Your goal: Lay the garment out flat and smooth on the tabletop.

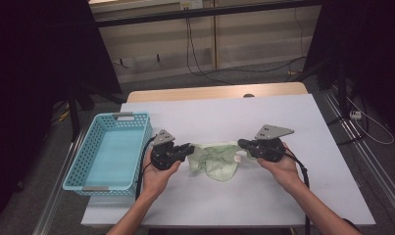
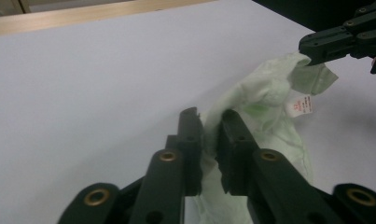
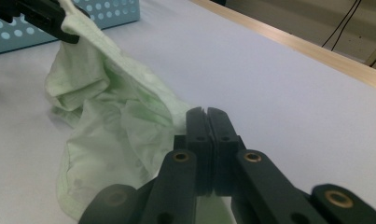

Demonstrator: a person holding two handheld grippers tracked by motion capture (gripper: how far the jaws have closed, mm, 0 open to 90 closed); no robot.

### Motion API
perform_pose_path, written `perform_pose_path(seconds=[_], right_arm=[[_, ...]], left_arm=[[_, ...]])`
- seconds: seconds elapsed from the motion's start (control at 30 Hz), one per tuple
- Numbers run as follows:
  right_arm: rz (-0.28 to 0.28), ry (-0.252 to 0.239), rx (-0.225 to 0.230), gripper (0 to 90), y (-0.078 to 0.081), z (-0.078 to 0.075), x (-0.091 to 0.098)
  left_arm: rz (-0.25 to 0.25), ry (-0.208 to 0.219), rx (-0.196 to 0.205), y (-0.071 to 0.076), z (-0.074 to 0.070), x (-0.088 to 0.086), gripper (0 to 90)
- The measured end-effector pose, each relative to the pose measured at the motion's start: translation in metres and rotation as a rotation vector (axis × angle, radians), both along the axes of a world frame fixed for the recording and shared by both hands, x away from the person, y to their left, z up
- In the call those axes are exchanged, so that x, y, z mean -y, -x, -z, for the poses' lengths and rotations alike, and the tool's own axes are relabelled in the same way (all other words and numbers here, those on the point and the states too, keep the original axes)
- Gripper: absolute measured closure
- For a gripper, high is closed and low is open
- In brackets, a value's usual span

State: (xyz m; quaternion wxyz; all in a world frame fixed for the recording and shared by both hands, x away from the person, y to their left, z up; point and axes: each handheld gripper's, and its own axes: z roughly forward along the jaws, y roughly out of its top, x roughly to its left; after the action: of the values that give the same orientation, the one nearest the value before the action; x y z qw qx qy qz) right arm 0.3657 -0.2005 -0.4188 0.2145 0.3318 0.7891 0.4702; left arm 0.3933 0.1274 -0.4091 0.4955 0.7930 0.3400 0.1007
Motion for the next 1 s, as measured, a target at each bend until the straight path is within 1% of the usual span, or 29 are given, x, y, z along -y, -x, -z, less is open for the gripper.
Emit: perform_pose_path(seconds=[0.03, 0.1, 0.17, 0.27, 0.33, 0.4, 0.43, 0.47, 0.53, 0.6, 0.63, 0.67, 0.73, 0.77, 0.8, 0.9, 0.97, 1.0], right_arm=[[0.006, -0.002, 0.0, 89.8, -0.001, 0.0, 0.0], [0.011, -0.003, 0.003, 89.7, -0.003, 0.0, 0.001], [0.016, -0.005, -0.003, 89.4, -0.005, 0.001, 0.002], [0.027, -0.007, -0.014, 88.2, -0.008, 0.005, 0.005], [0.034, -0.001, -0.026, 81.7, -0.01, 0.009, 0.005], [0.039, 0.012, -0.031, 77.2, -0.011, 0.011, 0.006], [0.045, 0.006, -0.035, 72.7, -0.01, 0.011, 0.007], [0.051, 0.003, -0.036, 70.5, -0.01, 0.011, 0.008], [0.067, 0.004, -0.034, 69.4, -0.009, 0.011, 0.013], [0.096, 0.004, -0.029, 67.6, -0.01, 0.011, 0.019], [0.116, 0.0, -0.026, 67.9, -0.011, 0.011, 0.022], [0.125, -0.008, -0.025, 69.2, -0.013, 0.011, 0.026], [0.131, -0.02, -0.032, 69.7, -0.016, 0.013, 0.031], [0.125, -0.031, -0.045, 69.3, -0.018, 0.015, 0.032], [0.118, -0.029, -0.063, 69.3, -0.019, 0.018, 0.032], [0.091, 0.014, -0.086, 70.1, -0.023, 0.026, 0.024], [0.073, 0.041, -0.089, 72.4, -0.024, 0.029, 0.018], [0.063, 0.054, -0.099, 77.7, -0.024, 0.03, 0.016]], left_arm=[[0.0, 0.001, 0.0, -0.002, 0.0, 0.0, 85.8], [-0.003, 0.017, -0.016, -0.006, 0.0, 0.002, 88.1], [-0.009, 0.011, -0.029, -0.009, 0.003, 0.003, 88.1], [-0.026, -0.011, -0.037, -0.014, 0.009, 0.005, 87.7], [-0.032, -0.03, -0.042, -0.016, 0.013, 0.005, 87.8], [-0.026, -0.037, -0.042, -0.015, 0.015, 0.005, 88.1], [-0.024, -0.04, -0.04, -0.015, 0.014, 0.005, 88.2], [-0.022, -0.041, -0.039, -0.014, 0.014, 0.005, 88.2], [-0.017, -0.04, -0.035, -0.014, 0.014, 0.005, 88.3], [-0.014, -0.04, -0.028, -0.014, 0.014, 0.005, 88.4], [-0.014, -0.036, -0.028, -0.013, 0.013, 0.006, 88.4], [-0.011, -0.032, -0.024, -0.013, 0.012, 0.006, 88.5], [-0.007, -0.035, -0.024, -0.012, 0.012, 0.007, 88.5], [-0.007, -0.034, -0.024, -0.012, 0.012, 0.007, 88.5], [-0.008, -0.032, -0.026, -0.012, 0.012, 0.008, 88.5], [-0.011, -0.036, -0.029, -0.013, 0.013, 0.007, 88.5], [-0.014, -0.03, -0.028, -0.013, 0.013, 0.006, 88.5], [-0.014, -0.03, -0.029, -0.014, 0.013, 0.006, 88.5]])
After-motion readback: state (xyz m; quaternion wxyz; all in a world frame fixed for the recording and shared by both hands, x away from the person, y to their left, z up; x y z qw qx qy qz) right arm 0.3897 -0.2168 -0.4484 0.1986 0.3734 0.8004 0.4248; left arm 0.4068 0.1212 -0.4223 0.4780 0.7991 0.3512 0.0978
